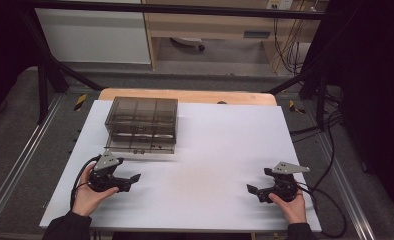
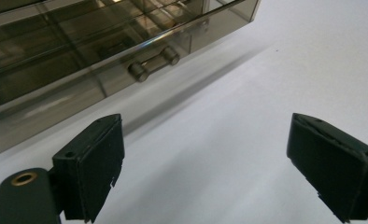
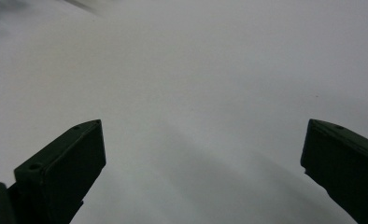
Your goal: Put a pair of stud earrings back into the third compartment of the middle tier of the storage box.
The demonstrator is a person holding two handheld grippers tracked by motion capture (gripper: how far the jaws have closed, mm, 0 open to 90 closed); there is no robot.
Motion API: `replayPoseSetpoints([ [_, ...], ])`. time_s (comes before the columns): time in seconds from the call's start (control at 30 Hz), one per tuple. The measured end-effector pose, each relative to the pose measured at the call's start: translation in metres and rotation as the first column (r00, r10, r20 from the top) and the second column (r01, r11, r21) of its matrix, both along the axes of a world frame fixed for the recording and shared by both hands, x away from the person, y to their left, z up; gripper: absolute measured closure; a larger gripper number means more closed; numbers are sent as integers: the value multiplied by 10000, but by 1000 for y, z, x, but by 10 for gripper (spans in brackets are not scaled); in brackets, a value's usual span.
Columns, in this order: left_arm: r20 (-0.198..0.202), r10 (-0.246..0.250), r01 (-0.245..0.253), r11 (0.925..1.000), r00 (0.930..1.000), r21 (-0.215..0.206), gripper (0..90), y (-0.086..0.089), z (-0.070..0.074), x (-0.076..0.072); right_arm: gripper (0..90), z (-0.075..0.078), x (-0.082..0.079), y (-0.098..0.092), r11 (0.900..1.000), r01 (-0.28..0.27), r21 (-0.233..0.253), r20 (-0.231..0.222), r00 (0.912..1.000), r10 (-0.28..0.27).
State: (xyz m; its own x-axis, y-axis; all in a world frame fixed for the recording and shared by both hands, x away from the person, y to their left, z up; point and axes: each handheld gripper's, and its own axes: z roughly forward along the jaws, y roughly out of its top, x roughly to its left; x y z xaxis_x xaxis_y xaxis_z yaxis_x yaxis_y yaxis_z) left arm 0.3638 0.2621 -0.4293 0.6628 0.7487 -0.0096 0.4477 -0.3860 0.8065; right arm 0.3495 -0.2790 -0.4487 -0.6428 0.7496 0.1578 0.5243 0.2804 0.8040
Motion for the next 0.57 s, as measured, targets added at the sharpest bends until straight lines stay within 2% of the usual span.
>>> replayPoseSetpoints([
  [0.27,-1,264,-264,9996,9997,-73,108,18,-10,-2,7,-1,0,1,10000,-3,24,-36,10000,3],
  [0.57,-15,272,-272,9996,9996,-2,108,21,-14,-2,7,-1,0,1,10000,-45,-3,-47,10000,45],
])
